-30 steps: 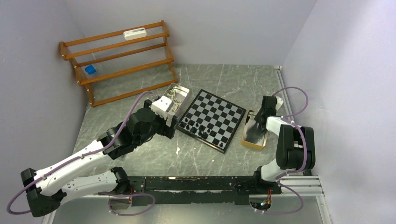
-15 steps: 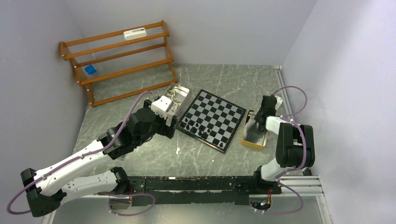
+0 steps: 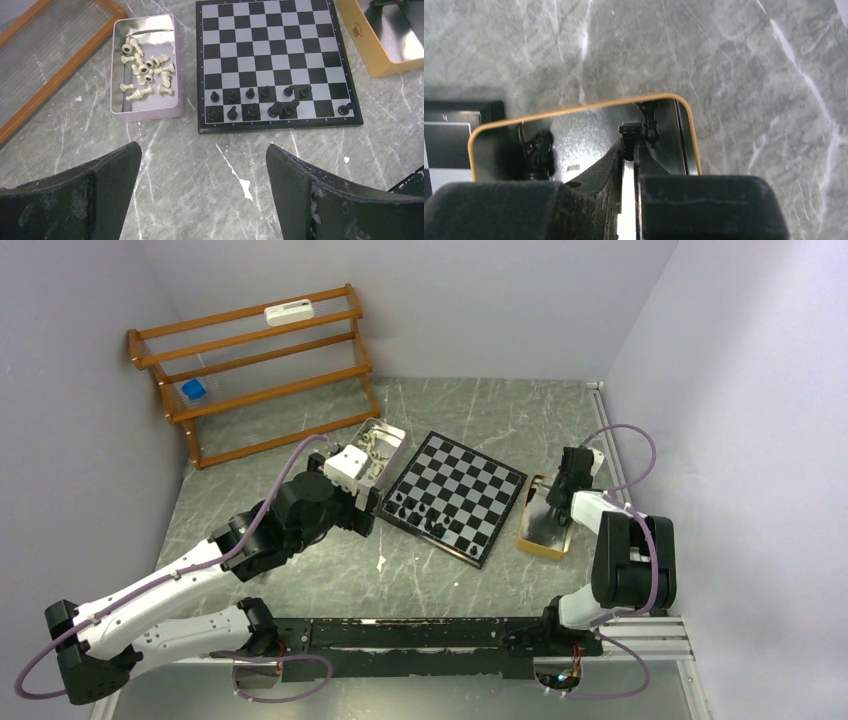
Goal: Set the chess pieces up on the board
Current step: Pick up the chess piece from the storage box, then place the chess piece on the chessboard.
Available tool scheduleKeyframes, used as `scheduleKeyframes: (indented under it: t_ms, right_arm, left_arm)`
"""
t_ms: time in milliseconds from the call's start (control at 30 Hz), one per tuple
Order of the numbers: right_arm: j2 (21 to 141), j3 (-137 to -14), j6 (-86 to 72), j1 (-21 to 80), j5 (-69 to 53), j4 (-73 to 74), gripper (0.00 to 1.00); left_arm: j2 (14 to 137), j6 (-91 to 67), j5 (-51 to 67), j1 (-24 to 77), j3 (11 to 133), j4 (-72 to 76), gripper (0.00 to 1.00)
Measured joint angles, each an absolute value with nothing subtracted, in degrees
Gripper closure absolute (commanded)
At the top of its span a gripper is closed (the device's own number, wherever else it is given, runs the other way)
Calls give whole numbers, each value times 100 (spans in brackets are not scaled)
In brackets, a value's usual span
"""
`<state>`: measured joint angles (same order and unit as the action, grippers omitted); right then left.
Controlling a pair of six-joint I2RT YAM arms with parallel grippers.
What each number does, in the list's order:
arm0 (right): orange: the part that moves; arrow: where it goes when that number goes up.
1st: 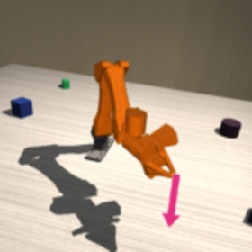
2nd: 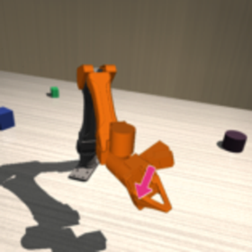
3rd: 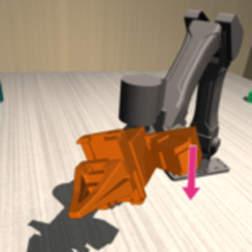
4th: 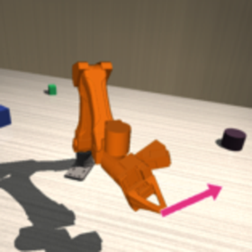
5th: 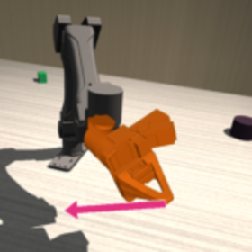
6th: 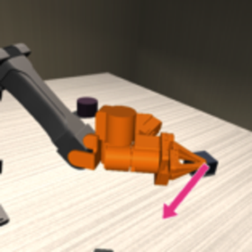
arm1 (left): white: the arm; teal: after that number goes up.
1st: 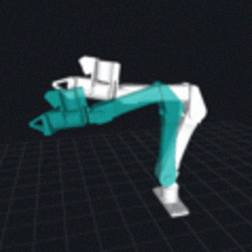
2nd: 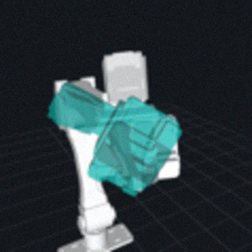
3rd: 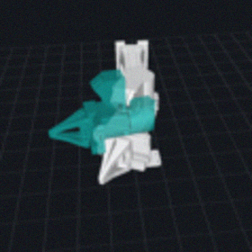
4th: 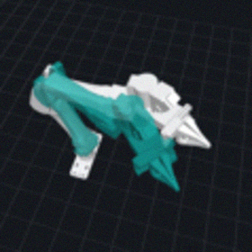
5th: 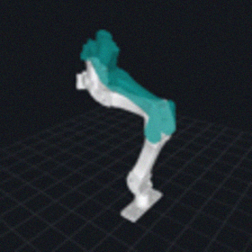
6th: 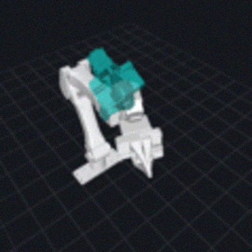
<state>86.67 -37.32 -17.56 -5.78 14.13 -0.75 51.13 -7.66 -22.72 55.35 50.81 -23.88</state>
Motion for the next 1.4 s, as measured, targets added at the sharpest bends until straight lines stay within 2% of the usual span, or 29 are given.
scheduleKeyframes:
  t_ms: [400,667,900,1200,1400]
  right_arm:
    - [7940,-4418,-1730,-576,676,1931,100]
    - [7203,-5306,-2362,-482,-893,3326,100]
    - [7599,-6775,-2552,292,-1522,4930,100]
    - [8318,-7258,-2571,1529,-1481,6228,100]
    - [9343,-7795,-2585,2488,-1085,6740,100]
  left_arm:
    - [5181,-768,-2272,5535,5081,-2388,0]
    - [5229,-777,-2274,5535,5081,-2388,0]
    - [5260,-775,-2333,5535,5081,-2410,0]
    - [5148,-775,-2438,5535,5081,-2429,0]
    - [5078,-775,-2462,5535,5081,-2434,0]
